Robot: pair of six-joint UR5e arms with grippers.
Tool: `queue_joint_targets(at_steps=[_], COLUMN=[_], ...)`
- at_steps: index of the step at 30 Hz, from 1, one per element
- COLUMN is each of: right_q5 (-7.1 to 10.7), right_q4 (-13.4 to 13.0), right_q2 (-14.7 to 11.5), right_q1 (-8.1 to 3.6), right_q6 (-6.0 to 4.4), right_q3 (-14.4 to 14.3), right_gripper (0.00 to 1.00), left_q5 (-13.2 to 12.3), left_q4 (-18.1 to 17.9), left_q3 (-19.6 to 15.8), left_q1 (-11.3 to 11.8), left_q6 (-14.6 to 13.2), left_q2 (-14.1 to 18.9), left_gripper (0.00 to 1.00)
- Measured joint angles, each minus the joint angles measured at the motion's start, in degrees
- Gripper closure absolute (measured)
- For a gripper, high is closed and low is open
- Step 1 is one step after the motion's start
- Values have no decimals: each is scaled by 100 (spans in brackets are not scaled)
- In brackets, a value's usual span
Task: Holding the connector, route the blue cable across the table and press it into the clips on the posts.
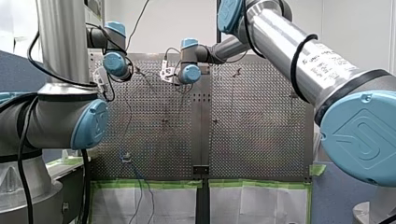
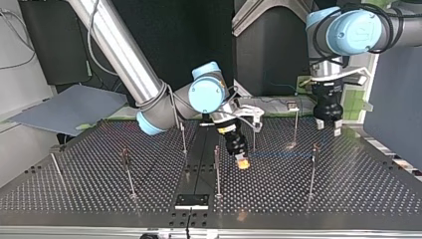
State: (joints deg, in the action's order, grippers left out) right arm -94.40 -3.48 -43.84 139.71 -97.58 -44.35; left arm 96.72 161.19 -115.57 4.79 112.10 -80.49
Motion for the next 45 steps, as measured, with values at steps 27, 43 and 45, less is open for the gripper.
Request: queue_joint_targets(at_steps=[27,43,45], right_q5=[-9,-9,-9], right_q4=[2,-2,0], right_q2=[1,3,3], right_q1=[-7,-38,-53], right_q6=[0,0,0], right_q3=[0,0,0], right_gripper=[100,100,100], left_q5=[-296,-8,43], left_q4=[-372,-684,-707], left_q3=[423,630,662], left_q1=[-546,-775,-803], left_q6=[-1254,-1861,-1879], left_q2=[-400,-911,-950], left_gripper=[0,0,0])
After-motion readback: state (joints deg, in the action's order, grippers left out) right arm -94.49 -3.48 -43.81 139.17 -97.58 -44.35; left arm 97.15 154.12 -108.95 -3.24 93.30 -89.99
